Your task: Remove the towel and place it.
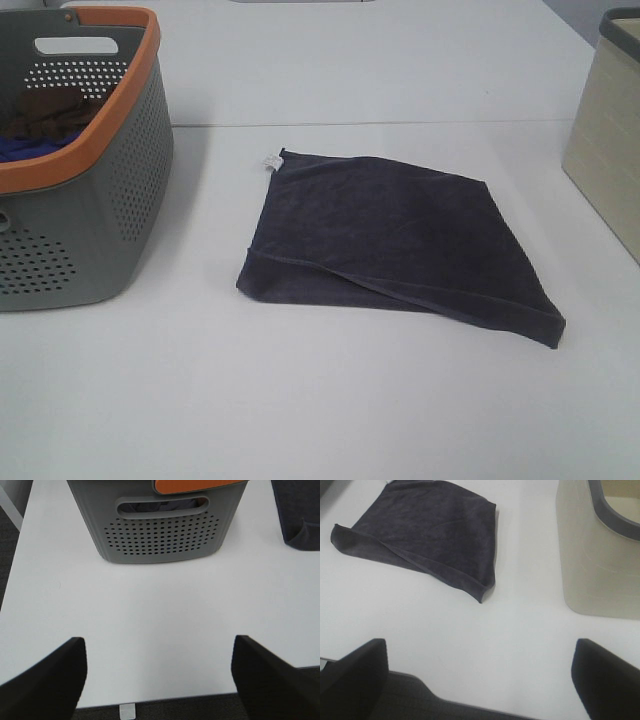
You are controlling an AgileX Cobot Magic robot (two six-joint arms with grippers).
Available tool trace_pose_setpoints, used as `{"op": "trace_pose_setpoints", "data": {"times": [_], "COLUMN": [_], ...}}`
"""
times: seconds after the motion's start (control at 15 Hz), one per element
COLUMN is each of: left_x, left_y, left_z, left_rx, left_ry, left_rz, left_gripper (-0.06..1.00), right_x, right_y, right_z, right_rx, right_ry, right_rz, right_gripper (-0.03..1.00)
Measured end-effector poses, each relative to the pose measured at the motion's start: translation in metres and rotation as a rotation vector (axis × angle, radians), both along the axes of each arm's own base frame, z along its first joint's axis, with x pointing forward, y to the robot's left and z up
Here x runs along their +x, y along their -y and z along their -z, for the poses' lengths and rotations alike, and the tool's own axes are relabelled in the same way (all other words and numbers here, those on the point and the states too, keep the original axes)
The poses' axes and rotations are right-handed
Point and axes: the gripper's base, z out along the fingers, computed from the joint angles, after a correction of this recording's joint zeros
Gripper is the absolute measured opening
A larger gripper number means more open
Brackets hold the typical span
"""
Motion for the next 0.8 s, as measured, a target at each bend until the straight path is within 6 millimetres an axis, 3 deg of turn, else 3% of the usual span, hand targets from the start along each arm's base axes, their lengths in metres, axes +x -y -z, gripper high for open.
{"op": "trace_pose_setpoints", "data": {"times": [0.2, 0.4, 0.8], "left_x": [-0.01, -0.016, -0.015], "left_y": [0.004, 0.011, 0.017], "left_z": [0.02, 0.021, 0.024], "left_rx": [-0.011, -0.08, -0.119], "left_ry": [0.02, 0.145, 0.184], "left_rz": [0.087, 0.183, 0.234], "left_gripper": [0.75, 0.75, 0.75], "right_x": [-0.013, -0.01, -0.005], "right_y": [-0.001, -0.007, -0.014], "right_z": [0.017, 0.037, 0.041], "right_rx": [0.021, 0.03, 0.042], "right_ry": [0.093, 0.062, 0.095], "right_rz": [-0.056, -0.112, -0.183], "right_gripper": [0.89, 0.89, 0.89]}}
